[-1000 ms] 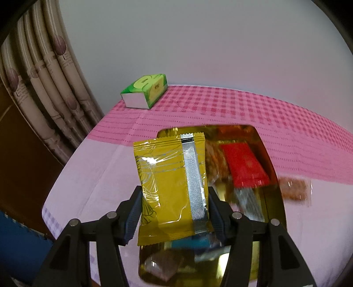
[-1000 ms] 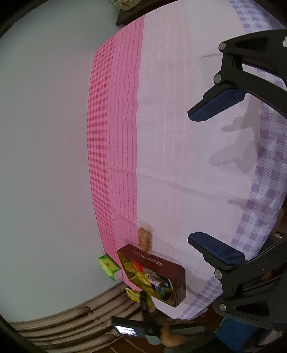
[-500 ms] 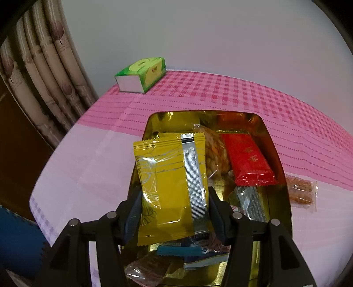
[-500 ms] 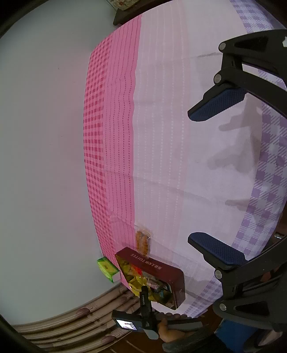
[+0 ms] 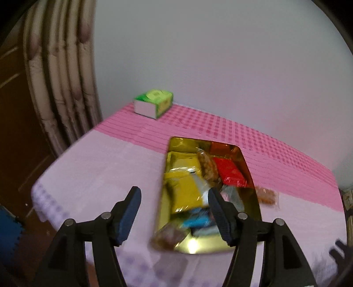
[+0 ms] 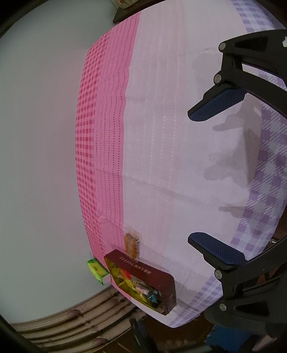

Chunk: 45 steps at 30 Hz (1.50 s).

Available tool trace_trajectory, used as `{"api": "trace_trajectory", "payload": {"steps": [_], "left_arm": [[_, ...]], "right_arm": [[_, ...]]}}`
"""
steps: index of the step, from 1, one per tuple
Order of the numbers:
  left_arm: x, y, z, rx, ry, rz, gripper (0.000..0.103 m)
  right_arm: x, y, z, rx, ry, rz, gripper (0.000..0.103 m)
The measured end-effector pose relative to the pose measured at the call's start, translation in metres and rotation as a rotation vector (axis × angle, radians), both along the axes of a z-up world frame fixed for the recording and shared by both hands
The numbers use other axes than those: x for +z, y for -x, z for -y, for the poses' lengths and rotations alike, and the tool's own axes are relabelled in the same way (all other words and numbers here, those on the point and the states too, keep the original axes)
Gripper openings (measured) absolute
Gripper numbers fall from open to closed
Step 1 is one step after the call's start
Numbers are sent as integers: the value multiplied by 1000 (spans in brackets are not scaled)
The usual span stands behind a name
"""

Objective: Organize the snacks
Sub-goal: 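Carry the yellow bag with the left tool into the tin and release, then reach the right tool to the peanut bar and grasp it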

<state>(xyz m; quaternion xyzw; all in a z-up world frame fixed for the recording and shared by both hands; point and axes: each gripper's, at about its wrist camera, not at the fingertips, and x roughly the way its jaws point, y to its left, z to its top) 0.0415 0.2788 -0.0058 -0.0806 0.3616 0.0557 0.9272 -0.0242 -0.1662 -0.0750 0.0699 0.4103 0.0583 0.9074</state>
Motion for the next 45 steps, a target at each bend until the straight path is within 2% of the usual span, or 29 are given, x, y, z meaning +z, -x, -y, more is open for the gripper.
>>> {"api": "trace_trajectory", "payload": {"steps": [2, 5, 8, 13, 18, 25, 28, 29, 30, 32, 37, 41, 45], "left_arm": [[1, 30, -8, 4, -23, 4, 70], [-9, 78, -19, -2, -25, -2, 70], [-14, 101, -21, -16, 28, 0, 70], [-3, 110, -6, -94, 11, 87, 71], [-7, 101, 2, -146, 14, 64, 71], [-6, 103, -27, -87, 145, 77, 71], [-11, 98, -38, -58, 196, 53, 71], [-13, 97, -41, -47, 209, 46, 71], [-14, 96, -43, -39, 218, 43, 71], [-14, 95, -46, -31, 230, 42, 71], [-14, 95, -43, -38, 215, 39, 71], [-13, 97, -40, -48, 198, 44, 71], [-11, 100, -36, -55, 185, 54, 71]], "right_arm": [[-7, -2, -6, 14, 13, -8, 100], [-22, -9, -19, 47, 41, -34, 100], [-33, -19, -39, 104, 77, -54, 100], [-32, -55, -81, 235, 157, -54, 100], [-25, -110, -131, 370, 244, -20, 100], [-27, -183, -192, 593, 375, -19, 98], [-31, -197, -208, 671, 414, -27, 89], [-33, -201, -214, 699, 429, -33, 83], [-35, -204, -216, 716, 436, -40, 67], [-38, -211, -219, 744, 440, -55, 41], [-36, -219, -214, 728, 378, -60, 40], [-35, -209, -214, 716, 379, -57, 37], [-37, -201, -211, 709, 382, -56, 41]]}}
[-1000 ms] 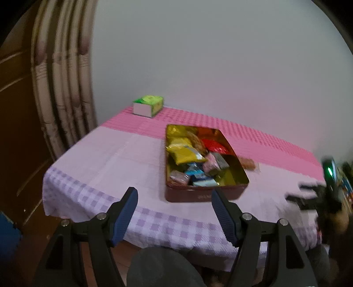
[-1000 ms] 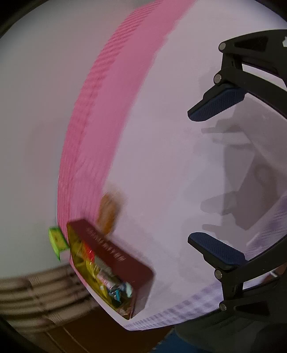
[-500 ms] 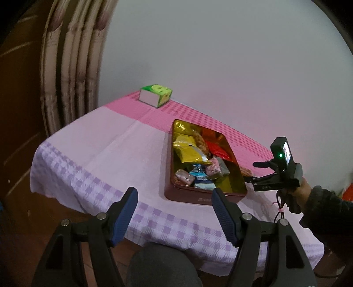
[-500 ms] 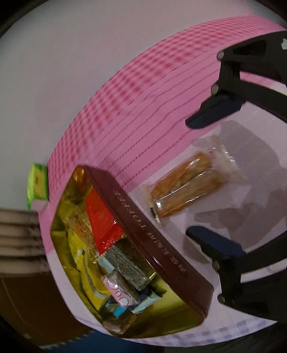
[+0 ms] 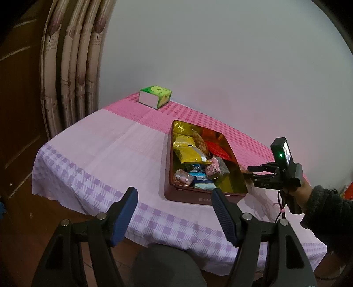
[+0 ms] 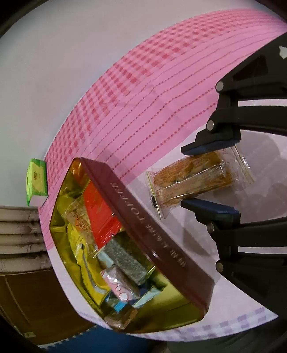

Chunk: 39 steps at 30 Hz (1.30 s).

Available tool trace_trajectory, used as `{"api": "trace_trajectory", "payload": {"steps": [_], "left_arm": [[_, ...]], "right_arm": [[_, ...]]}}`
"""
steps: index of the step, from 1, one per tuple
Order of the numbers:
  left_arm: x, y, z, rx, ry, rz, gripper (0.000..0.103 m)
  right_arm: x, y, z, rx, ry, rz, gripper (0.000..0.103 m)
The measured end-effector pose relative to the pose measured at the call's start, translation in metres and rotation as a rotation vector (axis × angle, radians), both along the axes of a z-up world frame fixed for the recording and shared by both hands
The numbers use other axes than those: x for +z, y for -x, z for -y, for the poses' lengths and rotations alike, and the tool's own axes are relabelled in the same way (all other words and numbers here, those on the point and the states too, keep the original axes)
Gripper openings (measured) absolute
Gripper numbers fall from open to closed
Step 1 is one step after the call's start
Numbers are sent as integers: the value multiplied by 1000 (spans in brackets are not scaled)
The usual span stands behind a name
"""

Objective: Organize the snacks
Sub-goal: 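Reach the right tool to the peanut bar and grasp it, then carry the peanut bar with the right tool into the tin and release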

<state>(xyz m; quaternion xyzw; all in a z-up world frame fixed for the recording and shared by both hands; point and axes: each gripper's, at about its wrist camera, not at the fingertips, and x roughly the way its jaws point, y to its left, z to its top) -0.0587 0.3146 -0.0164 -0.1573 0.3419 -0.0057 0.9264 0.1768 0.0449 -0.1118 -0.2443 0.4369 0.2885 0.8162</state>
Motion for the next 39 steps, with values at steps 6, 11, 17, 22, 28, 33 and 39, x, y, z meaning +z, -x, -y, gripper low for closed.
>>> {"api": "trace_trajectory", "payload": {"steps": [6, 11, 17, 22, 28, 33, 39], "left_arm": [[3, 1, 2, -7, -4, 15, 71], [0, -3, 0, -1, -4, 0, 71], [4, 1, 1, 2, -13, 16, 71], [10, 8, 4, 13, -30, 39, 71], [12, 11, 5, 23, -28, 35, 71], [14, 15, 4, 32, -27, 43, 71], [16, 18, 6, 41, -43, 47, 71]], "right_arm": [[-10, -15, 8, -12, -59, -102, 59], [-5, -13, 8, -38, -25, -78, 37], [20, 0, 20, -172, 22, 39, 37], [48, 14, 33, -298, 41, 98, 37], [106, 37, 22, -338, 51, 200, 37], [165, 61, -3, -337, 32, 284, 37], [217, 86, -32, -322, 29, 363, 37]]}}
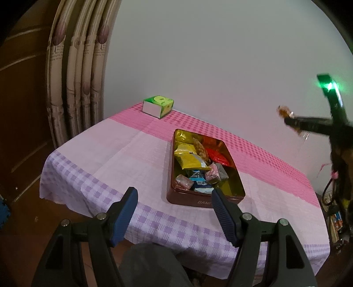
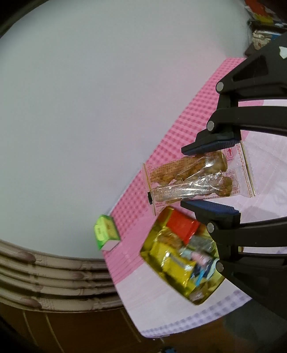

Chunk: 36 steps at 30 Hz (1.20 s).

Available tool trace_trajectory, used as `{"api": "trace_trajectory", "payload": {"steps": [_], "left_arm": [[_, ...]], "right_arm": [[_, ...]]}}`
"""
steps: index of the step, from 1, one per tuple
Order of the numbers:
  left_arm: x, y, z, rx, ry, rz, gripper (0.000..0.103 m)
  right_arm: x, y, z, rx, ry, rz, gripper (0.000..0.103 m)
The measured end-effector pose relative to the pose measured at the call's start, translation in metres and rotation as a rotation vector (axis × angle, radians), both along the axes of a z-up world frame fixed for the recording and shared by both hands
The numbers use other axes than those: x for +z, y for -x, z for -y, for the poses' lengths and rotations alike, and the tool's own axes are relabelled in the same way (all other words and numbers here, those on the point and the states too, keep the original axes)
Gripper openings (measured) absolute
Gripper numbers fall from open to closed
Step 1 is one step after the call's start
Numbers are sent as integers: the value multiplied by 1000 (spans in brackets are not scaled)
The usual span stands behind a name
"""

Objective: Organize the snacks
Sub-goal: 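Carry the peanut bar with the right tool into the tin and release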

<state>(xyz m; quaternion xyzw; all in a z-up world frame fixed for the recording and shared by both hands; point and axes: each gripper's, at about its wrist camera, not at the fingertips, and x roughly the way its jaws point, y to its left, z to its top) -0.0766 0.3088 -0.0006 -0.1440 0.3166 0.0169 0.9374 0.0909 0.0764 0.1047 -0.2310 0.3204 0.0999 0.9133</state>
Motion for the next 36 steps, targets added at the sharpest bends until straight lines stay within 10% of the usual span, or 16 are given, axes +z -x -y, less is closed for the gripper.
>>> {"api": "trace_trajectory", "payload": {"steps": [10, 36], "left_arm": [[-2, -1, -2, 53, -44, -25, 71], [-18, -16, -16, 91, 5, -98, 71]], "right_arm": [[19, 22, -38, 56, -41, 22, 37], [-155, -1, -87, 13, -218, -291, 37]]}}
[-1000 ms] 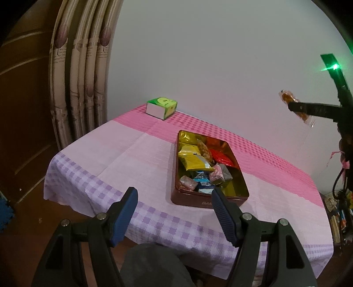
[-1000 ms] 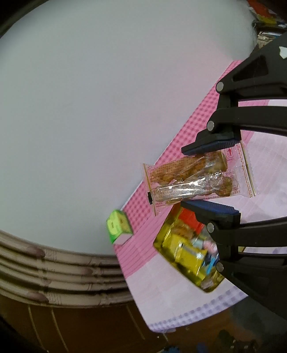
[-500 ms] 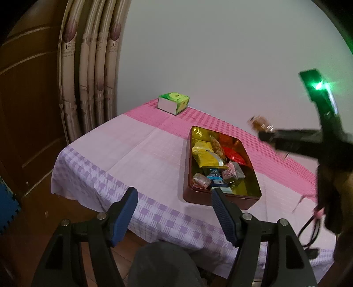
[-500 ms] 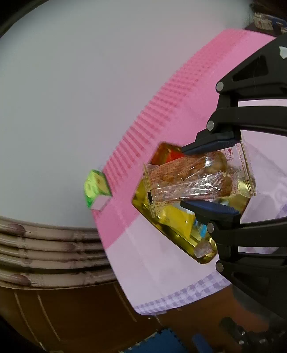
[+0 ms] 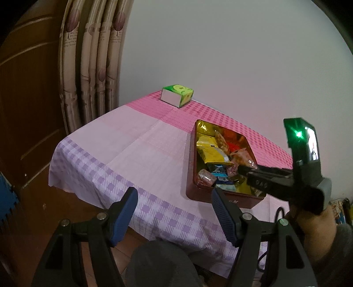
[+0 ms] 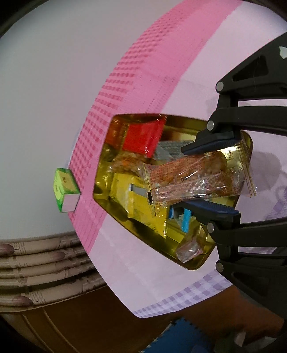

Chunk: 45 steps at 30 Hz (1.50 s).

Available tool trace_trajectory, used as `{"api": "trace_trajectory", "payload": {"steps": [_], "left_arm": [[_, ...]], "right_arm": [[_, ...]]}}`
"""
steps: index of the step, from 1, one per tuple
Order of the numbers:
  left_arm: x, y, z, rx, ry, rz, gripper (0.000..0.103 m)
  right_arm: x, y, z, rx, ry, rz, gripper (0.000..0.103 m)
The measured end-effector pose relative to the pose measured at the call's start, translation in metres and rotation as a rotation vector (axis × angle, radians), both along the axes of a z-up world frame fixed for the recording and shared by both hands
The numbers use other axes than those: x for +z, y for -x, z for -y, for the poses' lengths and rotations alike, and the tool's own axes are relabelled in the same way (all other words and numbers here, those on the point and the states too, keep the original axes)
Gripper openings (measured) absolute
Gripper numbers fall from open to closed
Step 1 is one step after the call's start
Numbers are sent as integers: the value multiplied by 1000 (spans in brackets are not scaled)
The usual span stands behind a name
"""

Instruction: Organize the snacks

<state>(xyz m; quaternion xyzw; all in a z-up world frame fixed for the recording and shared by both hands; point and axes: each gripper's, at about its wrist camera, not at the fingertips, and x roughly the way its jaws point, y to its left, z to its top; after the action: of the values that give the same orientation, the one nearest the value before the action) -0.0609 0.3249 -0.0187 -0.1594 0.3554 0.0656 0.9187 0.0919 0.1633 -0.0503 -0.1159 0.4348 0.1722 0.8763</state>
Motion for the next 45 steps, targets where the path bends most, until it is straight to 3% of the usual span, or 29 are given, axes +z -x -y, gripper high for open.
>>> {"api": "trace_trajectory", "payload": {"steps": [22, 23, 25, 26, 27, 29, 33, 37, 41, 45], "left_arm": [[3, 1, 4, -7, -28, 9, 71], [3, 1, 5, -8, -32, 9, 71], [3, 1, 5, -12, -37, 10, 71], [3, 0, 6, -9, -48, 6, 79], [2, 0, 7, -1, -61, 3, 88], [2, 0, 8, 17, -83, 16, 88], [7, 2, 10, 13, -108, 62, 89], [9, 3, 27, -11, -217, 40, 96], [18, 10, 40, -54, -252, 96, 96], [16, 8, 49, -86, -251, 77, 96]], "right_arm": [[-15, 8, 5, -67, 27, 11, 40], [-16, 8, 6, -73, 30, 13, 45], [-15, 11, 8, -93, 45, 32, 70], [-11, 15, 9, -96, 40, 58, 85], [-4, 21, 10, -89, 23, 93, 92], [10, 33, 14, -96, 12, 146, 99], [28, 52, 25, -117, 21, 188, 100], [34, 69, 37, -152, 40, 199, 100], [39, 84, 54, -186, 27, 188, 100], [47, 100, 74, -225, 5, 195, 101]]}}
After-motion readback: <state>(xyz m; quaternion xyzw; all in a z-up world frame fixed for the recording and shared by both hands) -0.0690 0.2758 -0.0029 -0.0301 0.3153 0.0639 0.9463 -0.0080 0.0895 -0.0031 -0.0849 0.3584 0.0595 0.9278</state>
